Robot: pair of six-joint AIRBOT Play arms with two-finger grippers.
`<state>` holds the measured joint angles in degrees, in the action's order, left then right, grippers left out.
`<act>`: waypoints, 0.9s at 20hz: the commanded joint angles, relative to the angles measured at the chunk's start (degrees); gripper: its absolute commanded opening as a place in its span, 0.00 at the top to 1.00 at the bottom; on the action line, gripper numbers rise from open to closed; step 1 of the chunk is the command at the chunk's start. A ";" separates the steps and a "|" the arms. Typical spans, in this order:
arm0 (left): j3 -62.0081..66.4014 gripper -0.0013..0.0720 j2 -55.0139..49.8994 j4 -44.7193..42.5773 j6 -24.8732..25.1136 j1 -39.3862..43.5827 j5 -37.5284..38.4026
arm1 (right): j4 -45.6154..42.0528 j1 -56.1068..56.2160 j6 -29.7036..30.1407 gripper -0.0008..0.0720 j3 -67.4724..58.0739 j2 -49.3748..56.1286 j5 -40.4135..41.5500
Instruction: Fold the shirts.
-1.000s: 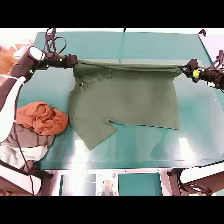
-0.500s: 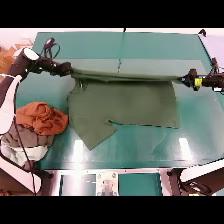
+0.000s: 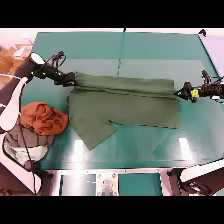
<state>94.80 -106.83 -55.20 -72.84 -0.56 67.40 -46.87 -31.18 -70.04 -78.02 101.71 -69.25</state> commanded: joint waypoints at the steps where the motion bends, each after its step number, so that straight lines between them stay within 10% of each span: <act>1: 0.07 0.68 -0.13 0.61 -0.87 0.15 3.85 | -0.63 -0.28 -2.01 0.78 0.07 0.02 -2.36; 2: 0.09 0.28 0.04 0.76 -2.29 0.13 5.49 | -0.66 -0.70 -2.67 0.78 -0.63 -0.02 -4.24; 3: 0.46 0.21 0.09 0.74 -3.91 0.00 7.67 | -0.81 -1.27 -4.00 0.75 -1.31 -0.26 -6.16; 10: -3.52 0.22 4.52 0.13 -9.46 -1.57 26.01 | -5.01 -3.78 -6.08 0.74 10.25 -13.46 -11.10; 18: -46.16 0.22 34.47 -3.04 -8.04 -1.55 9.46 | -8.90 -8.66 -13.55 0.68 46.62 -41.97 -0.17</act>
<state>63.07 -82.41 -57.45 -80.75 -2.09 84.64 -54.87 -38.06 -81.19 -42.59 68.79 -73.78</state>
